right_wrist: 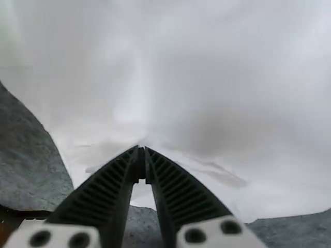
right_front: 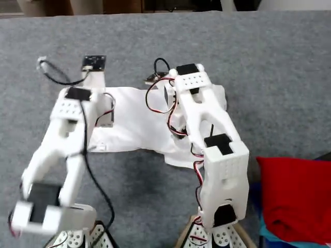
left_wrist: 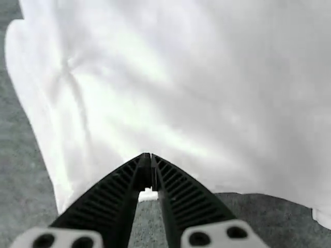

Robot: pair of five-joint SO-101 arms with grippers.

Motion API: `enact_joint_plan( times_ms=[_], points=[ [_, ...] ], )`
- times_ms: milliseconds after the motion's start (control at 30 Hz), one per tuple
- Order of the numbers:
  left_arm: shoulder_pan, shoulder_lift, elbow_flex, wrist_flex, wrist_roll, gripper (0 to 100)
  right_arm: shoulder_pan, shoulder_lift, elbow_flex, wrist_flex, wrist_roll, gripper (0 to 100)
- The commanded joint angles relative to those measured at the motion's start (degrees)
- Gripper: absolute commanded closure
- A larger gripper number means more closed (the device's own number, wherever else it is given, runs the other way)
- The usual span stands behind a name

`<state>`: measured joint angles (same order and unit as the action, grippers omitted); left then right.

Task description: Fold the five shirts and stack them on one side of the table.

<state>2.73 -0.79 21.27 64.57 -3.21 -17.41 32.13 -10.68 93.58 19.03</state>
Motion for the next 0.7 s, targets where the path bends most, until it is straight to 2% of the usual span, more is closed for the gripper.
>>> enact_joint_plan(
  times_ms=[0, 200, 667],
  points=[
    [0.1, 11.5, -9.1, -0.4, 0.7, 98, 1.1, -0.2, -3.0, 2.3, -0.6, 99.2],
    [-1.5, 24.5, -18.9, -0.1, 0.7, 98, 1.3, 0.0, -2.7, 3.6, -0.6, 99.2],
    [-4.7, 35.4, -37.1, 10.2, 0.4, 98, 1.5, -0.1, 6.7, 1.6, -0.5, 99.2]
  ],
)
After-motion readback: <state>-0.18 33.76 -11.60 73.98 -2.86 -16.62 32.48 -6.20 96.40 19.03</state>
